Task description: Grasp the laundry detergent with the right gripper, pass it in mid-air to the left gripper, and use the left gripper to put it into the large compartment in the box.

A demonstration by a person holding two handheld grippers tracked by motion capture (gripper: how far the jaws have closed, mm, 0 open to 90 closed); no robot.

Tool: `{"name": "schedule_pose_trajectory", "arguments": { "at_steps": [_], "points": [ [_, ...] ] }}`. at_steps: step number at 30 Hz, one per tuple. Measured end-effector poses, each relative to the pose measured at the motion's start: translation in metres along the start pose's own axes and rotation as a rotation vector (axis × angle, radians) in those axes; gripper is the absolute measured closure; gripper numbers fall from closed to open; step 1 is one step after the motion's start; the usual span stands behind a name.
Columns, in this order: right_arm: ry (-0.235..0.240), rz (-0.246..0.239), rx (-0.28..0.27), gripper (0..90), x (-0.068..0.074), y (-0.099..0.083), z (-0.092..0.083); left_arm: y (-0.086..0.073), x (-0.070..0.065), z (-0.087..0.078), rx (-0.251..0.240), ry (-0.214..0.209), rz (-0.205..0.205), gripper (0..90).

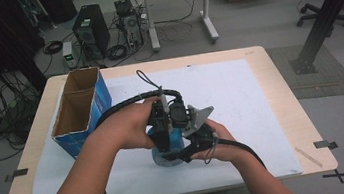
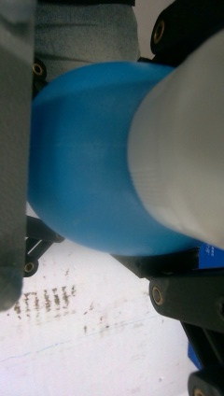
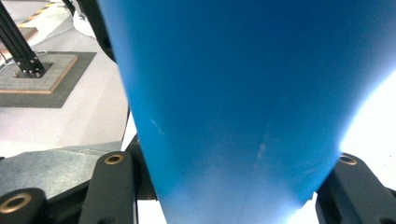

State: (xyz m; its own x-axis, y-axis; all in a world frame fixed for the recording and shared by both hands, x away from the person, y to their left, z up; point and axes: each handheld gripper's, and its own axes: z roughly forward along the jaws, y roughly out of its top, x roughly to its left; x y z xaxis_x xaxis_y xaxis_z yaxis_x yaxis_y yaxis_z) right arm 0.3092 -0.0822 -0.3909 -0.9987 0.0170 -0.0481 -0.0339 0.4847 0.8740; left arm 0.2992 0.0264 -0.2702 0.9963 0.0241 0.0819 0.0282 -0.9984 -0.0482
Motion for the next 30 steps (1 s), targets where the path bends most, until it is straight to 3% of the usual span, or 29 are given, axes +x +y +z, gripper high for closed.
{"name": "schedule_pose_trajectory", "arguments": {
  "at_steps": [17,30],
  "points": [
    [-0.015,0.004,-0.013,42.6,0.0036,0.0007,-0.0028,-0.0007,0.0016,-0.0048,0.001,-0.017,-0.023,39.3],
    [-0.035,0.075,-0.049,15.6,-0.0005,-0.0073,-0.0068,-0.0021,0.0058,-0.0082,-0.001,-0.021,-0.044,39.2]
  ]
}}
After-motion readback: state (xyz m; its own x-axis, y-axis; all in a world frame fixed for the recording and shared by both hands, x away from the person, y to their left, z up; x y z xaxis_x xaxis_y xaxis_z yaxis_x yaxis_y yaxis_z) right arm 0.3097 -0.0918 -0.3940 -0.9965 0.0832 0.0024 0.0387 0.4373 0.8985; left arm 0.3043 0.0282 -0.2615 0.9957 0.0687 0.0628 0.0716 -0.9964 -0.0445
